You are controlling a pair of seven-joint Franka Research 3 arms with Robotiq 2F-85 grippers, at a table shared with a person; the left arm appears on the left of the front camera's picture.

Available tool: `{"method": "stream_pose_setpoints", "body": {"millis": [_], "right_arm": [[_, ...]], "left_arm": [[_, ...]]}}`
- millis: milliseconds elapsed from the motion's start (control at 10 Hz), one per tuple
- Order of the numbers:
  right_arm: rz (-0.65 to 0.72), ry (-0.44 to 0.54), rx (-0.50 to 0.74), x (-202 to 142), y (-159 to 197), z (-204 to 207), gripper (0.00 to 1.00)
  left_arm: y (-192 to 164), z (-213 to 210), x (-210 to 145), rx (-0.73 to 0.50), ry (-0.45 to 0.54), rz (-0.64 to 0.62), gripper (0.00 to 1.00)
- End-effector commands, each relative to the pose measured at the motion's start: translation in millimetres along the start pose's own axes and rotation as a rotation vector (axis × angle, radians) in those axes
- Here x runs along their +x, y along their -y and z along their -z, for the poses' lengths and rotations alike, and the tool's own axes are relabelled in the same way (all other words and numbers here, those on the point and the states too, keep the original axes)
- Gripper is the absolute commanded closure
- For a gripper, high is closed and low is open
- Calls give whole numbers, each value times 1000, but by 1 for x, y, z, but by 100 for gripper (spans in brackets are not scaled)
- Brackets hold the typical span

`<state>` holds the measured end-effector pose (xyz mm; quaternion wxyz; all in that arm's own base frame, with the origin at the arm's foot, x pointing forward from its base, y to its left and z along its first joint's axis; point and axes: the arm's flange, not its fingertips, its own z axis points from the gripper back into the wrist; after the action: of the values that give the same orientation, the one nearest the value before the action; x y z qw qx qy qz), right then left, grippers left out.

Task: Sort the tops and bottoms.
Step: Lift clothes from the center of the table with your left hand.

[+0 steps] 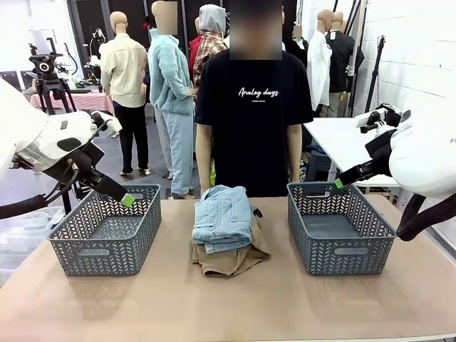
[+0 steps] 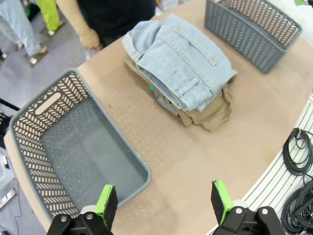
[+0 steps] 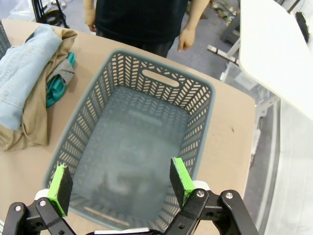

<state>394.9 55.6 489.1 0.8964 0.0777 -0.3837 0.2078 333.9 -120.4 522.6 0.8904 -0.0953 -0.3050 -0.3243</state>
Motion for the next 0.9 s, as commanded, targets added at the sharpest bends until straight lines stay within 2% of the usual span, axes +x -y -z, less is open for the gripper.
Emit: {"method": "stream_pose_setpoints", "body": {"millis": [0,400,700,800], "right_arm": [[-2,10,3,0,1,0,0],[-2,10,3,0,1,0,0],[-2,10,3,0,1,0,0],[-2,10,3,0,1,0,0]], "left_arm": [[-1,0,-1,-8,6,-4,0],[0,0,0,0,0,0,0],[29,32,83,-73,-37,51,0],[40,54,111,-71,-67,6,0]]}}
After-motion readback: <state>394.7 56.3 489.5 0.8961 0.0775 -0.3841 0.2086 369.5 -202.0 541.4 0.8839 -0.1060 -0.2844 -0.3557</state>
